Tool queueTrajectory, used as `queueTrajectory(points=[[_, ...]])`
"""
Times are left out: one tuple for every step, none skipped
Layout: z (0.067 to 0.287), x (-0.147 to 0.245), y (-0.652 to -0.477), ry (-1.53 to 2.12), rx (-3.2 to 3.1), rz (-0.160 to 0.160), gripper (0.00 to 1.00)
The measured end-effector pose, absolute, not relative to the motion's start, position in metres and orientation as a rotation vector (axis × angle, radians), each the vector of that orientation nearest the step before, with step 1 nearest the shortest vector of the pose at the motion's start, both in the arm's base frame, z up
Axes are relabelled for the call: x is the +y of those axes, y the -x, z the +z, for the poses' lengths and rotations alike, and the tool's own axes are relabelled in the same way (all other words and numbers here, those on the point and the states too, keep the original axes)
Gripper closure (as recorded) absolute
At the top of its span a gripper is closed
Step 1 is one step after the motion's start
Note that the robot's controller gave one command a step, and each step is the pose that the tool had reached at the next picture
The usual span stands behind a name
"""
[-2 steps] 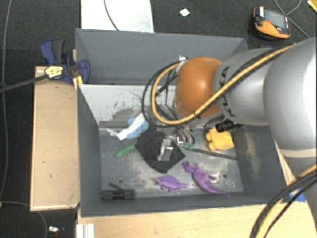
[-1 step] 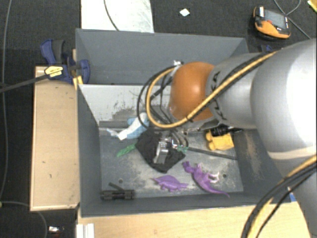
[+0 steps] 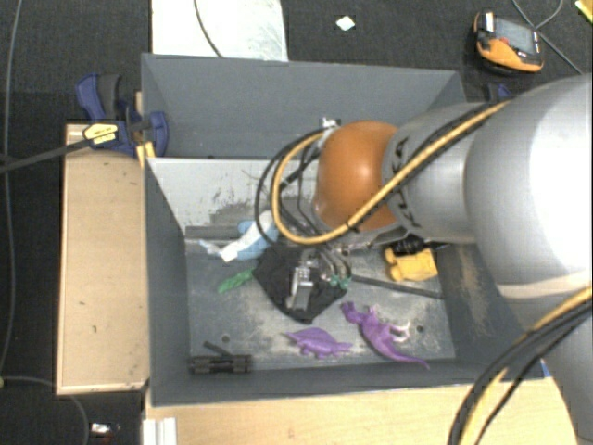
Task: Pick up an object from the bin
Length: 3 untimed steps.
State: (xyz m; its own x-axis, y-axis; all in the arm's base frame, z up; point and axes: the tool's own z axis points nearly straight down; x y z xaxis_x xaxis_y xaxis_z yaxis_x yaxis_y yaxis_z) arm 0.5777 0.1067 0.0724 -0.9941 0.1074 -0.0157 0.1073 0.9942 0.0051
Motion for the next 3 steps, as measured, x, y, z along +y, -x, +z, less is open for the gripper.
queueTrajectory(points=[[0.082,0.106,-0.581,-0.197,3.118,0.009,1.0],[0.082,0.106,-0.581,-0.198,3.118,0.009,1.0],[0.108,0.105,-0.58,-0.199,3.122,0.009,1.0]])
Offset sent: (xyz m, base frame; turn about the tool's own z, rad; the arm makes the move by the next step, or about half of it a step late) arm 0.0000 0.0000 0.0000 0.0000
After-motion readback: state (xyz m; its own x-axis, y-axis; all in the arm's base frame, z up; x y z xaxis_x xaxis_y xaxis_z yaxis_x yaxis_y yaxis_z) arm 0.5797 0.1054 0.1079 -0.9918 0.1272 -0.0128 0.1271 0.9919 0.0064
